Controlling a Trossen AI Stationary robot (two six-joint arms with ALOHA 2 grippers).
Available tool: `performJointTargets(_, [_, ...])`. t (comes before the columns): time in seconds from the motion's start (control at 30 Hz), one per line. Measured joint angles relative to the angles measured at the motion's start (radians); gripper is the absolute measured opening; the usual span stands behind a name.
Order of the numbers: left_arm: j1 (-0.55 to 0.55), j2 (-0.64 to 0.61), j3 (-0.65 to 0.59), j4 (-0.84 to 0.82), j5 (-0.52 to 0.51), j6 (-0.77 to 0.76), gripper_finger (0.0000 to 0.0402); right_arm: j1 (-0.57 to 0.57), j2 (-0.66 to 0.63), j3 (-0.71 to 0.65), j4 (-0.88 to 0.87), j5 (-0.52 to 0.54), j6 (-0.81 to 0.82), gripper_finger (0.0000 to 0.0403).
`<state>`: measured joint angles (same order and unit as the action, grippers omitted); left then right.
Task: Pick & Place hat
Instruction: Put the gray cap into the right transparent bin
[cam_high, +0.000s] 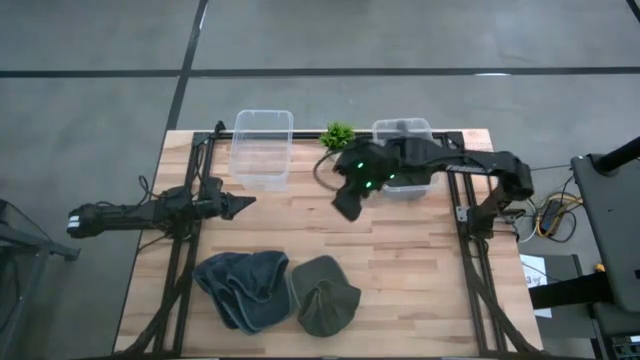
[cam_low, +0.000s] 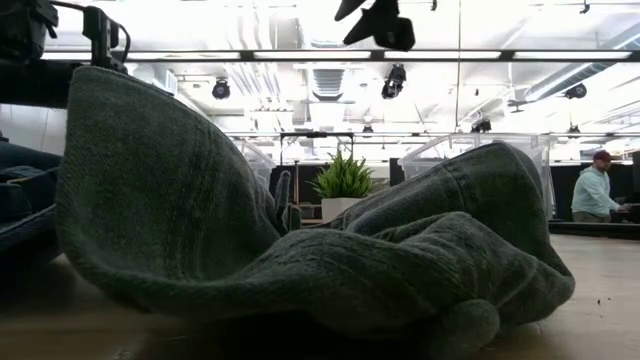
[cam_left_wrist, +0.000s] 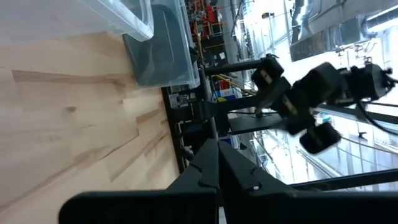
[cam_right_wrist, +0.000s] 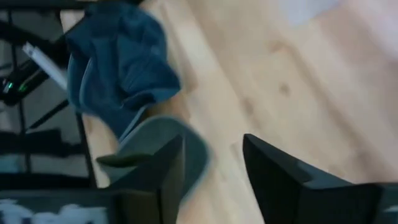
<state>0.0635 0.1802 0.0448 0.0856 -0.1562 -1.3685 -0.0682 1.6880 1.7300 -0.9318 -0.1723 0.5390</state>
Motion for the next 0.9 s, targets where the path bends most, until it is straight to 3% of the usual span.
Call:
performJointTargets(0.23, [0.0,0.0,0.0,-0.016,-0.002,-0.001,0.0,0.051,0.129,0.015,-0.004,-0.094,0.042,0.0221])
performJointTargets(0.5, [0.0,0.0,0.0,-0.02,-0.002,-0.001,0.0,0.086,0.229,0.015,-0.008,-0.143,0.077,0.0261])
performJointTargets(0.9, [0.0,0.0,0.0,-0.021,-0.002,-0.002,0.0,0.101,0.365,0.015,-0.051,-0.212,0.181,0.0276])
